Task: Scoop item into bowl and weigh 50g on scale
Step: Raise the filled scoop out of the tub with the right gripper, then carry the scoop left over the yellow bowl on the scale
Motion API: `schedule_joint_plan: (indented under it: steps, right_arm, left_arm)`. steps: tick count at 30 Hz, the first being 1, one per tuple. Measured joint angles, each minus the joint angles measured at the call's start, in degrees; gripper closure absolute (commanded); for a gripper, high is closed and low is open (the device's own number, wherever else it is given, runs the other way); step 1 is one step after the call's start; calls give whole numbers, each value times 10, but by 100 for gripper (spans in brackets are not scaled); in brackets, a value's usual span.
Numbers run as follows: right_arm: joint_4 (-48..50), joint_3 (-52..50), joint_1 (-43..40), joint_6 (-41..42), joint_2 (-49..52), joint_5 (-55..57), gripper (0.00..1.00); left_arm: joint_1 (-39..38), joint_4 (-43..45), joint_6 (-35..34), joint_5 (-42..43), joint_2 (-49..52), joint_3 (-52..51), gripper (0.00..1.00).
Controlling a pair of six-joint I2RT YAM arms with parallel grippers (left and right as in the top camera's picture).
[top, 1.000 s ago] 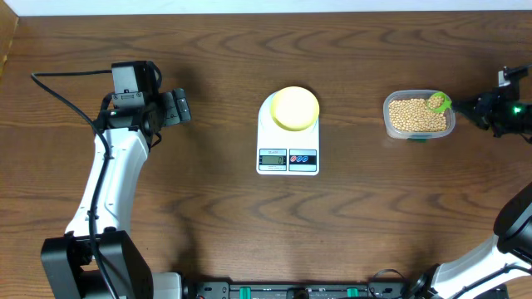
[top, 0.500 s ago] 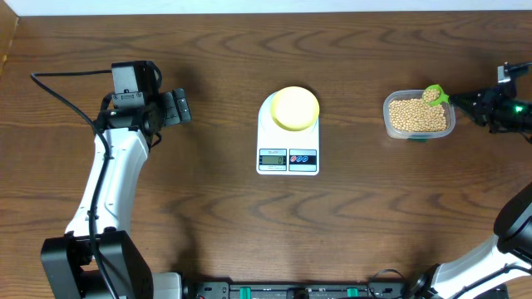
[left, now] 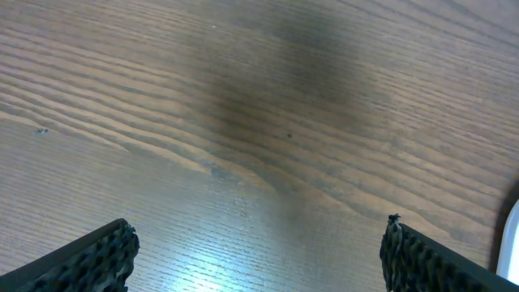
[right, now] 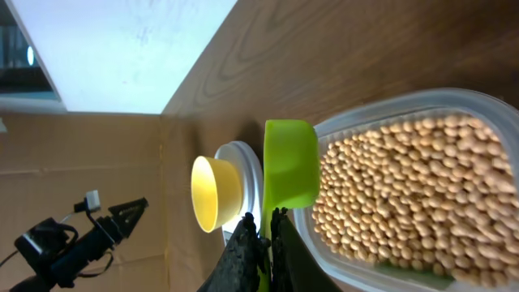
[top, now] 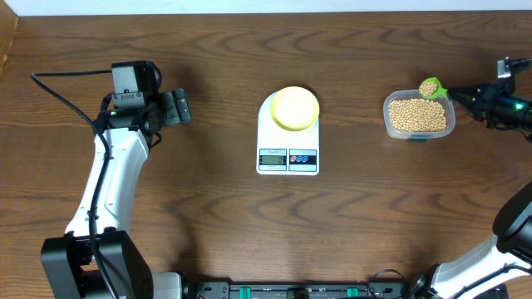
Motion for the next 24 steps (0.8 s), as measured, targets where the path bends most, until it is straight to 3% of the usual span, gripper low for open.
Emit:
schedule_joint_plan:
  steps: [24]
  right_arm:
    - [142,0,135,114,0,-6,95]
  left_arm:
    - [0,0,0,0,0,0,2]
